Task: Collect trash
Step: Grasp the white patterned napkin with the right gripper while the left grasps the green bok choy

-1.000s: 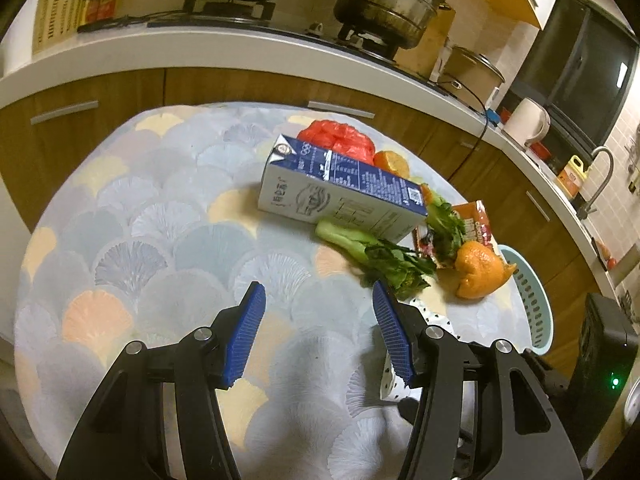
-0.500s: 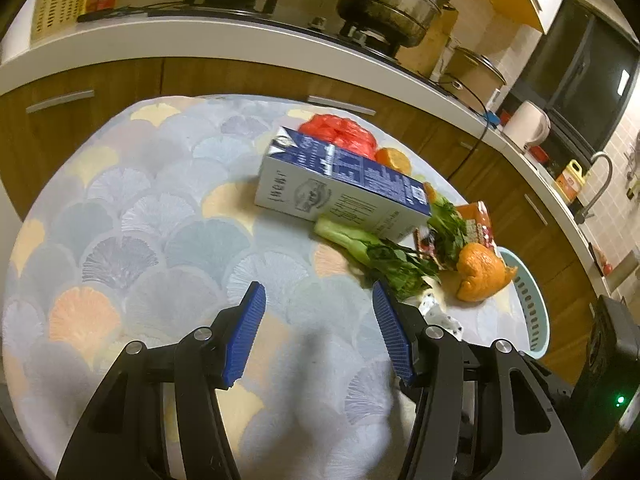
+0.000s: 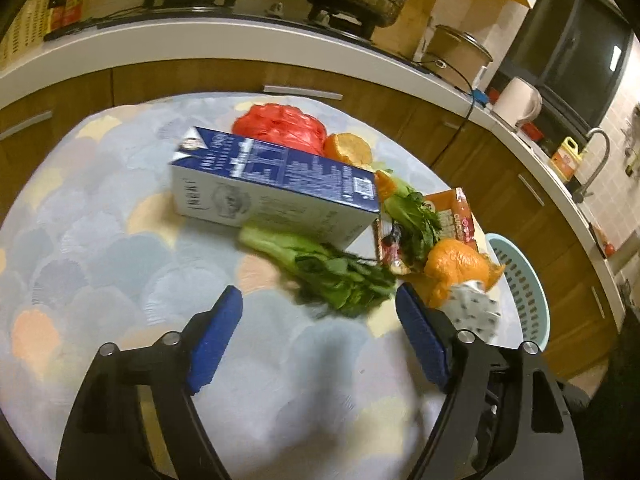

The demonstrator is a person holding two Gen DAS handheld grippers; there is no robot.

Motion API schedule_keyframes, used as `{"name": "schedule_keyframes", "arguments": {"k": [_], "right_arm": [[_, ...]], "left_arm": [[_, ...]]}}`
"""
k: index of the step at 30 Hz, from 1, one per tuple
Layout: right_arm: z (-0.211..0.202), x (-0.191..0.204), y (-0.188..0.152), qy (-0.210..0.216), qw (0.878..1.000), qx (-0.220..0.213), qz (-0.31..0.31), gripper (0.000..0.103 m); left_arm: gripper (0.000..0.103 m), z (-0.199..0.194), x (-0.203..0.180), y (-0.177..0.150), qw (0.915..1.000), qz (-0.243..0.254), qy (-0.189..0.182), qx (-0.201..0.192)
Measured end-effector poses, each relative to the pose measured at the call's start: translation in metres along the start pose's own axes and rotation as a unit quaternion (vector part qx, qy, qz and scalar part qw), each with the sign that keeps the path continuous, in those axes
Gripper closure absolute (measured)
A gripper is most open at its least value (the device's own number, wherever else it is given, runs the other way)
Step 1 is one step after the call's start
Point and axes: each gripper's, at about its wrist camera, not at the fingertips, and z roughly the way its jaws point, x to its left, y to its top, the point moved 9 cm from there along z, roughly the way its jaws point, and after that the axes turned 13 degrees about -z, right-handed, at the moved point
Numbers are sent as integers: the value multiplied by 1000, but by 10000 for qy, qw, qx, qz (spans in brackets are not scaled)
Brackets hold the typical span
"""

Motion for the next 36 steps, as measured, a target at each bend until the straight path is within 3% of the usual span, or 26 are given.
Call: {"name": "schedule_keyframes", "arguments": {"k": [3,6,11,13,15,18,20,25,29,31,33,36], "right_arm": [[3,-10,-5,-73,9999,65,86,85],[9,-11,-6,-87,9999,97,83,85],[15,-10,-5,-46,9999,143,54,85],[15,-11,-5,7,9999,144,85,85],[17,-11,-3,24,9999,140,73,85],[17,-9,-2,76,9999,121,20,85],[17,-7,-2,103,9999,111,-18,85],[17,-4,-2,103,9999,115,-53,85],[16,-5,-4,120,9999,117,-18,85],[17,-5,-4,134,9998,129,-9,85],[17,-5,-4,138,9998,128,-17,85],[16,-4,-3,117,9999,96,-71,85]], "left_arm": [[26,16,-3,2,9997,-192,157,58],[26,31,-4,3,9983,-218,547,39],[30,42,-9,0,9912,249,1279,-214],[42,40,-9,-3,9890,418,1401,-241],[63,33,-11,-8,9906,534,1249,-163],[76,14,-3,-18,9932,667,953,-48],[79,-2,4,-23,9937,789,787,-101],[79,-31,19,-34,9929,1154,281,43],[75,-38,32,-40,9895,1375,406,181],[64,-45,38,-43,9892,1385,440,196],[39,-48,39,-36,9915,1250,349,94],[34,-52,32,-30,9950,984,-50,130]]}}
